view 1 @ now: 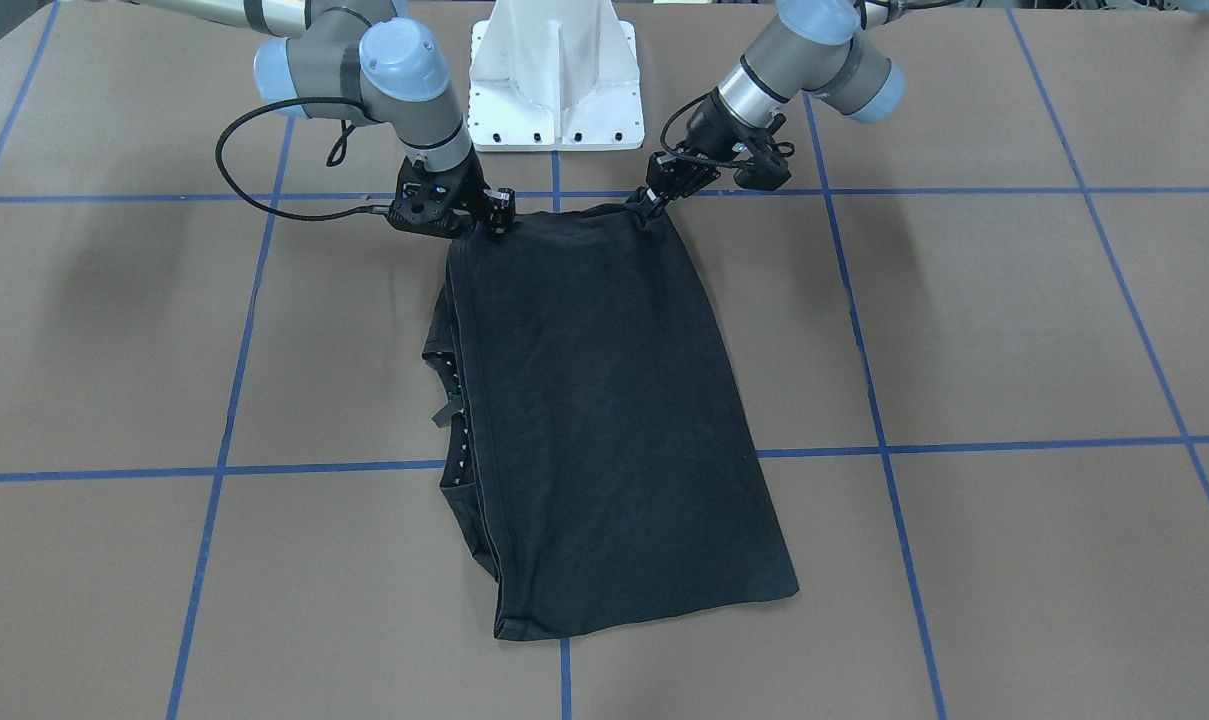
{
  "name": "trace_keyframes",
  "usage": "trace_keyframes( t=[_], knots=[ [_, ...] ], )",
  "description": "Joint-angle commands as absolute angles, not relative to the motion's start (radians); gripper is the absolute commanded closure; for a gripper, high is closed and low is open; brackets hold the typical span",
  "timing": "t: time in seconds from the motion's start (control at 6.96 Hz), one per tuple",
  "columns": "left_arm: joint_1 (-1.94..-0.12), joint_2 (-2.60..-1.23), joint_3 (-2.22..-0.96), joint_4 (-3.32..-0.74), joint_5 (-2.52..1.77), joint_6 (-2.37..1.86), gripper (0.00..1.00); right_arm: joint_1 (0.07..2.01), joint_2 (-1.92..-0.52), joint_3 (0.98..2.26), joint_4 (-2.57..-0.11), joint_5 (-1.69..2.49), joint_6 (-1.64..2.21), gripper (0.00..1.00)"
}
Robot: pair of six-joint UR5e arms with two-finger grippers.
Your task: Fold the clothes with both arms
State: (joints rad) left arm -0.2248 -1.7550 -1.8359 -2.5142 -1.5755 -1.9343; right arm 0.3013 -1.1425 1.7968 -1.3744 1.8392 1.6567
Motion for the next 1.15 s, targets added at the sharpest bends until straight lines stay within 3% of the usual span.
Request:
trace_keyframes(
  t=[0.0, 0.14, 1.01],
  knots=[
    [-0.225, -1.755, -1.836, -2.514, -1.577, -1.934, 1.0, 0.301, -1.14, 1.796, -1.374, 1.838, 1.657, 0.95],
    [-0.224, -1.755, -1.836, -2.514, -1.577, -1.934, 1.0, 0.302, -1.14, 1.802, -1.374, 1.838, 1.657, 1.0],
    [-0.225, -1.755, -1.836, -2.514, -1.577, -1.934, 1.0, 0.316, -1.138, 1.825, -1.391, 1.838, 1.667, 1.0]
  ],
)
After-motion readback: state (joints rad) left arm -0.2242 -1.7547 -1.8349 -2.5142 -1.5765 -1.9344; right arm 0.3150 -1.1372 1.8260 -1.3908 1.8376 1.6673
